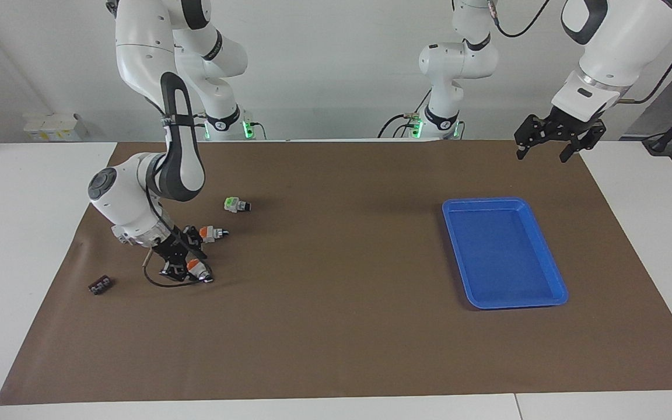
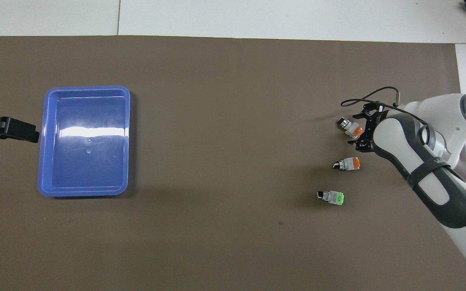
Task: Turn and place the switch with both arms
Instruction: 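Lower the right gripper and grasp the orange-topped switch farthest from the robot, then carry the switch toward the tray while the left gripper reaches toward it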
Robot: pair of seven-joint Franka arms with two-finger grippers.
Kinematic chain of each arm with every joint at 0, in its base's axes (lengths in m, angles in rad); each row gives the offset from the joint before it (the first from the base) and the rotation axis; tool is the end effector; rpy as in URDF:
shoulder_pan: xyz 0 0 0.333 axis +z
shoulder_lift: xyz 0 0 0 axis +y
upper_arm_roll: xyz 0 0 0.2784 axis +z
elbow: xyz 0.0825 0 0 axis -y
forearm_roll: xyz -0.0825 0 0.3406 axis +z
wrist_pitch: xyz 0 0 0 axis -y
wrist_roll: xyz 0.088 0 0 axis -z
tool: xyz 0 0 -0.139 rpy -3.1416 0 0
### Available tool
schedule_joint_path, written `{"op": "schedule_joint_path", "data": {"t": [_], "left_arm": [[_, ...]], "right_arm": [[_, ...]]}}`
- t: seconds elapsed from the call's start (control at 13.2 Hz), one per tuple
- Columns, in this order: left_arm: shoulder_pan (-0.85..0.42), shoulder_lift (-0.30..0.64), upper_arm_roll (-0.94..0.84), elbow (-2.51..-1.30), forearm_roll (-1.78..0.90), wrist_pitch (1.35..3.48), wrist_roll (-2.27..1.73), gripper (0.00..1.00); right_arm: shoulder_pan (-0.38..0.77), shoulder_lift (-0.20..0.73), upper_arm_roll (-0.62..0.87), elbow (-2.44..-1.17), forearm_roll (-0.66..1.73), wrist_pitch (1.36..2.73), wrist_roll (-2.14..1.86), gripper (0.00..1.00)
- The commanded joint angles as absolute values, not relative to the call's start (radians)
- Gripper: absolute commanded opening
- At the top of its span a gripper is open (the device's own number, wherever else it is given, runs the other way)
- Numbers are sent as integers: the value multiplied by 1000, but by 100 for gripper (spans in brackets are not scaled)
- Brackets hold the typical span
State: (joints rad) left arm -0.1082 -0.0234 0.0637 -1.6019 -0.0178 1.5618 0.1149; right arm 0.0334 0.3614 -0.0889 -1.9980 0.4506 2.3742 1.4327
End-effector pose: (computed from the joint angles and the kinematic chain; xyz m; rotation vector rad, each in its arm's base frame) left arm 0.5023 -0.0245 0.5527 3.1117 -0.2486 -0.0251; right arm 0.5666 -0.0165 0.2458 -1.7963 2.2774 0.2402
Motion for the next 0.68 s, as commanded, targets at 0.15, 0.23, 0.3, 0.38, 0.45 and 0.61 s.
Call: {"op": "schedule_joint_path", "data": {"t": [0.15,0.23,0.3,0.38,0.45,0.61], "left_arm": [[-112,-54,49,-1632,2,1581,127,100],[-136,-52,37,-1631,-3,1588,118,100],[-167,-57,23,-1637,-3,1572,117,100],[-170,-61,23,-1638,-3,1574,117,100],[-170,-61,23,-1638,-3,1580,117,100],[-158,-61,26,-1640,-3,1572,114,100]], "right_arm": [[38,336,-75,-1997,460,2367,1177,0],[38,325,-61,-1981,474,2367,1088,0],[38,324,-33,-1959,476,2364,1044,0],[38,316,-6,-1938,476,2343,979,0],[37,302,21,-1904,486,2266,921,0],[37,298,57,-1811,611,2107,862,0]]}}
